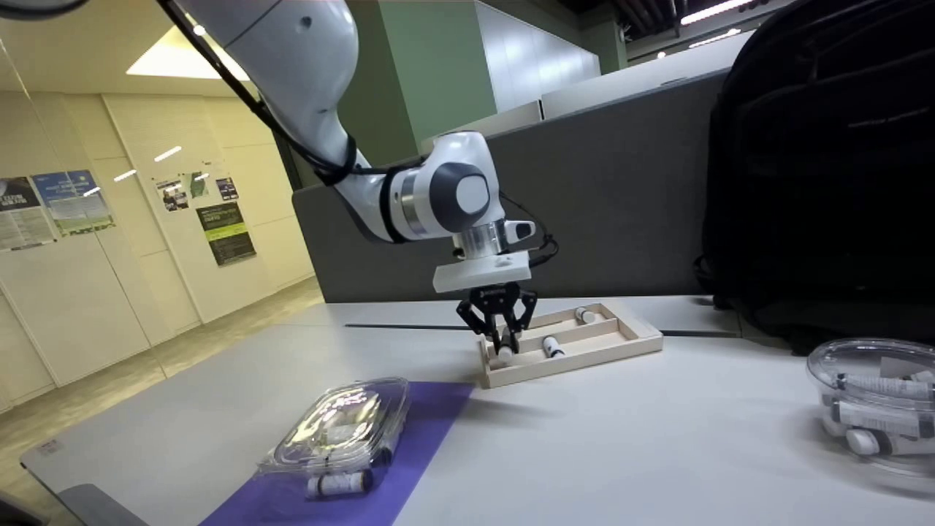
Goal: Pick up a bottle from the tray and put it on the table
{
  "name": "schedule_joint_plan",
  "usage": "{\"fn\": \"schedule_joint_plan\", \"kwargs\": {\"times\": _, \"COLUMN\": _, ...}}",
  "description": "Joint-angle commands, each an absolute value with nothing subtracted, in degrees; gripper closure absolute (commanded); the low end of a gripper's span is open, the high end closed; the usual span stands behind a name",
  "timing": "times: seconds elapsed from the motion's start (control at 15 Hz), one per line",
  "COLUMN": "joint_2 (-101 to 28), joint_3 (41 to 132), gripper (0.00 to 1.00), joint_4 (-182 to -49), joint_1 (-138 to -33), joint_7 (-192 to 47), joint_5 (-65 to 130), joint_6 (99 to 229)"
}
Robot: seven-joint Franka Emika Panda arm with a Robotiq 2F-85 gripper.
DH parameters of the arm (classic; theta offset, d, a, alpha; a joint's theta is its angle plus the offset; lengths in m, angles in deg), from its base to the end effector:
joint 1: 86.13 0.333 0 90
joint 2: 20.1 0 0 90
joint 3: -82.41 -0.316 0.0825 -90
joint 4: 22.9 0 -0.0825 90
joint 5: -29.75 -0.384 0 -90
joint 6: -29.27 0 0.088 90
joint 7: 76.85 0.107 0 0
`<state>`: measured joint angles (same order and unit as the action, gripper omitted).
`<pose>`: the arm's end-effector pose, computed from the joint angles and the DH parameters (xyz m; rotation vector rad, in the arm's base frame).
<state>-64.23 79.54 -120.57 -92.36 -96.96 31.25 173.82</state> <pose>0.6734 -0.0424 0.1495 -3.0973 -0.4655 -0.0813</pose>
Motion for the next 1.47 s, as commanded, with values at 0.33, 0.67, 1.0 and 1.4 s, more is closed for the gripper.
{"fn": "schedule_joint_plan", "kwargs": {"times": 0.33, "joint_2": -56.10, "joint_3": 76.60, "gripper": 0.93, "joint_4": -131.73, "joint_1": -91.77, "joint_7": -104.16, "joint_5": 35.05, "joint_6": 171.54}}
{"fn": "schedule_joint_plan", "kwargs": {"times": 0.67, "joint_2": -57.86, "joint_3": 76.49, "gripper": 0.93, "joint_4": -131.13, "joint_1": -90.65, "joint_7": -106.94, "joint_5": 37.39, "joint_6": 167.66}}
{"fn": "schedule_joint_plan", "kwargs": {"times": 1.0, "joint_2": -58.91, "joint_3": 76.55, "gripper": 0.41, "joint_4": -130.65, "joint_1": -89.98, "joint_7": -108.00, "joint_5": 39.07, "joint_6": 165.04}}
{"fn": "schedule_joint_plan", "kwargs": {"times": 1.4, "joint_2": -57.02, "joint_3": 76.46, "gripper": 0.02, "joint_4": -132.20, "joint_1": -90.01, "joint_7": -108.63, "joint_5": 39.57, "joint_6": 166.21}}
